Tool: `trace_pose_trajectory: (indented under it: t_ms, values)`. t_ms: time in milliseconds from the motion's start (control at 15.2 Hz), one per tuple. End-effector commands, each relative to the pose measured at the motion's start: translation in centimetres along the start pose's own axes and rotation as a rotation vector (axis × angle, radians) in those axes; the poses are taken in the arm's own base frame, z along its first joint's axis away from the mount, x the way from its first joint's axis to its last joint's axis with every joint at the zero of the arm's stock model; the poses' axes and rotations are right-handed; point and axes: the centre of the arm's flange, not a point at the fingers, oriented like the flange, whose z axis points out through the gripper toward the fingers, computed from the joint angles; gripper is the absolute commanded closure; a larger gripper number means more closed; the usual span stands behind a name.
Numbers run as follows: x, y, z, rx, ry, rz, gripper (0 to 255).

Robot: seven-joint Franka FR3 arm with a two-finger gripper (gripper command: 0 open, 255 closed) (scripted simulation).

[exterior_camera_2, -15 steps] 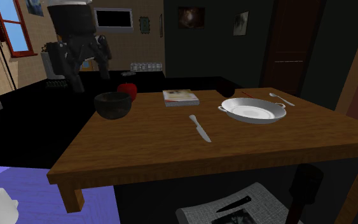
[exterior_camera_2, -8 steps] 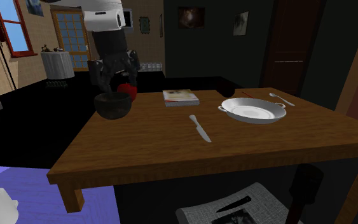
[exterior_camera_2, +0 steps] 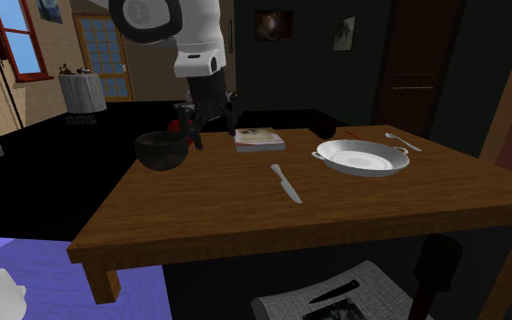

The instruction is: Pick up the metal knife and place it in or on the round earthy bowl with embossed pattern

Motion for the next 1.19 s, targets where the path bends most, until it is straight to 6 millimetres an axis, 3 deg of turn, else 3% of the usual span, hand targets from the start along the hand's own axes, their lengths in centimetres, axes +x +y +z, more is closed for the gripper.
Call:
trace_pose_trajectory:
  t_ms: [0,396,858,1122]
  values:
    - [0.4,-1.8,1.6,0.007,-0.007,0.086,0]
    - [2.6,-7.8,5.9,0.024,-0.023,0.32,0]
    - [6.7,-14.0,10.9,0.044,-0.041,0.592,0]
    - [7.3,-14.7,13.1,0.046,-0.044,0.623,0]
